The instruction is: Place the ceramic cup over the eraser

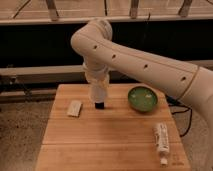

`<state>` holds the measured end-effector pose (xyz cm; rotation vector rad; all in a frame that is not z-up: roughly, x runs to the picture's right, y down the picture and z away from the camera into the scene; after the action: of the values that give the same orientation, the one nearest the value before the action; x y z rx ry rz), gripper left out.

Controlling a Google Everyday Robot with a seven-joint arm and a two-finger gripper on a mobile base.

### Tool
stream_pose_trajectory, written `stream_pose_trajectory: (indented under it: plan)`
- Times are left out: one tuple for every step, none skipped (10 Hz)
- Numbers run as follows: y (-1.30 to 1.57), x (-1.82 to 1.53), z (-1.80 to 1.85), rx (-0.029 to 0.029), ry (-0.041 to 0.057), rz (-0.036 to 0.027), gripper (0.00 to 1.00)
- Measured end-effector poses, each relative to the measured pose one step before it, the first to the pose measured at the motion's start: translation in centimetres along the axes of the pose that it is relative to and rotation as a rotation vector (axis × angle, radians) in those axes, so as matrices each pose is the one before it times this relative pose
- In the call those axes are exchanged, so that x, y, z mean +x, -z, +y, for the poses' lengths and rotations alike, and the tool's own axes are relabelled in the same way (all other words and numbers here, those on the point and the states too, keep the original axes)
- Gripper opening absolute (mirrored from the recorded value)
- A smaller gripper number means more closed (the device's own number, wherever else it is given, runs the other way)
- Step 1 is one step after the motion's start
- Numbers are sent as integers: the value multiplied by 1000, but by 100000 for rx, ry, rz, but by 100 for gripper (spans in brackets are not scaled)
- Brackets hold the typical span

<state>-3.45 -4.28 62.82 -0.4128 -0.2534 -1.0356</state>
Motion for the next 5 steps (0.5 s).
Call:
stream_pose_trajectory:
  plan:
    - [186, 312, -495, 257, 421, -941, 0]
    - [-214, 166, -236, -362, 323, -871, 0]
    - [-901, 53, -521, -439, 867, -1401, 0]
    - [-1280, -49, -555, -298, 972, -1380, 0]
    - [-1104, 143, -310, -340, 548, -815, 0]
